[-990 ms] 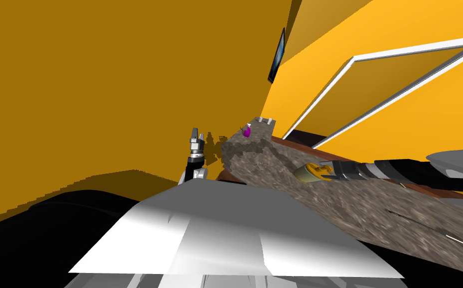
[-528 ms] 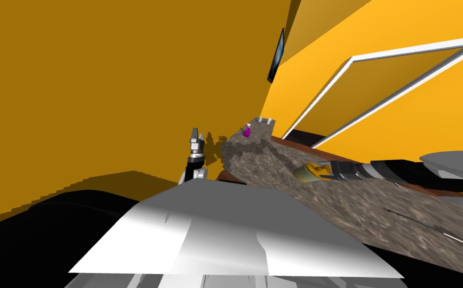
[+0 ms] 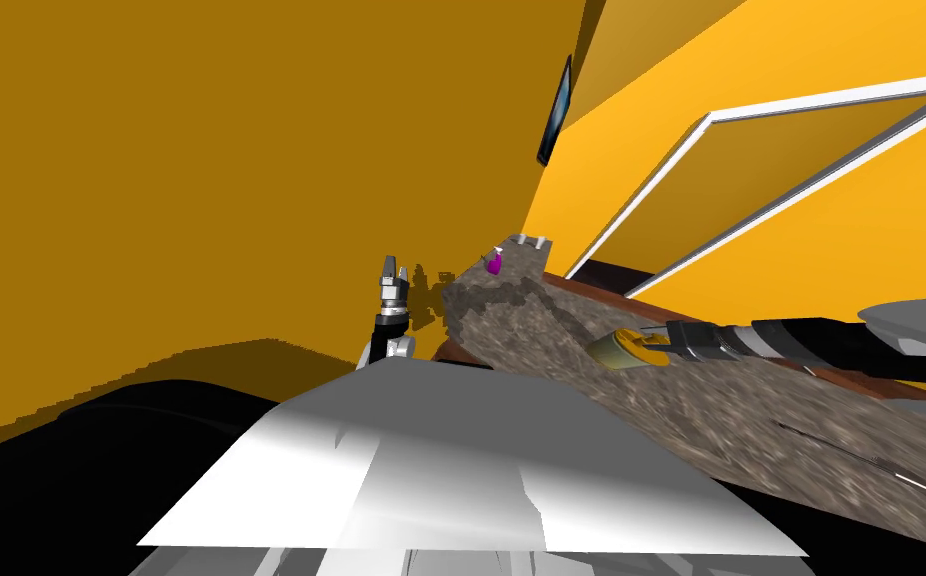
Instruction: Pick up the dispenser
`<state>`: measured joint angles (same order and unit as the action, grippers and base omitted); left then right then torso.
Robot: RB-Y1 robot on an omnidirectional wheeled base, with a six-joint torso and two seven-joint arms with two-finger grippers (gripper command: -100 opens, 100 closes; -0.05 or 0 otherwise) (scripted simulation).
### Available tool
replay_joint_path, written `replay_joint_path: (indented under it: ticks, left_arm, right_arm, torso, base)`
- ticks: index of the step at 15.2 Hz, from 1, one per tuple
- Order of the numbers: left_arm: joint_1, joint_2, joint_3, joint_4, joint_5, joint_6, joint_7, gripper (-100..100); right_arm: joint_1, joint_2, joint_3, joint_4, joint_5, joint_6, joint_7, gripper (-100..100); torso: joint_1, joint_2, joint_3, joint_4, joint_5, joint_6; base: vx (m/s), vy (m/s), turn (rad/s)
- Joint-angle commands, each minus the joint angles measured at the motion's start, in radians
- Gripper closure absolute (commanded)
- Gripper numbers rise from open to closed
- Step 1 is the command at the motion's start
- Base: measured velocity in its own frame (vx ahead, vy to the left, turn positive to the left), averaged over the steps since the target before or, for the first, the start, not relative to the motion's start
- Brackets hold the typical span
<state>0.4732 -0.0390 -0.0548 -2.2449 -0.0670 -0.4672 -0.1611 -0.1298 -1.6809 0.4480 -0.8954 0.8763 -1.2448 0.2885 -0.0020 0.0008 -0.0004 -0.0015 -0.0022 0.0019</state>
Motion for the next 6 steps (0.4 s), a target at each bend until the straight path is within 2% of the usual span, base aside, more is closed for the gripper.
replay_joint_path:
  ticks: [1,3,4,5,6]
  left_arm:
    - [0.000,0.000,0.000,0.000,0.000,0.000,0.000,0]
    - [0.000,0.000,0.000,0.000,0.000,0.000,0.000,0]
    - [0.000,0.000,0.000,0.000,0.000,0.000,0.000,0]
    - [0.000,0.000,0.000,0.000,0.000,0.000,0.000,0]
    - [0.000,0.000,0.000,0.000,0.000,0.000,0.000,0]
  right_arm:
    - [-0.012,-0.012,0.031,0.004,-0.024,0.002,0.008,100]
    - [-0.035,-0.033,0.084,0.008,-0.064,0.006,0.019,100]
    - [-0.035,-0.033,0.084,0.008,-0.064,0.006,0.019,100]
    - [-0.046,-0.043,0.110,0.011,-0.084,0.008,0.025,100]
    - [-0.036,-0.034,0.087,0.008,-0.066,0.005,0.019,100]
  torso:
    - [0.000,0.000,0.000,0.000,0.000,0.000]
    - [0.000,0.000,0.000,0.000,0.000,0.000]
    - [0.000,0.000,0.000,0.000,0.001,0.000]
    - [0.001,0.000,0.001,0.001,0.001,0.000]
    - [0.001,0.001,0.001,0.001,0.001,0.000]
  base:
    - [-0.005,-0.006,0.017]
    - [-0.005,-0.006,0.020]
    - [-0.005,-0.006,0.018]
    - [-0.004,-0.005,0.017]
    - [0.000,0.000,0.000]
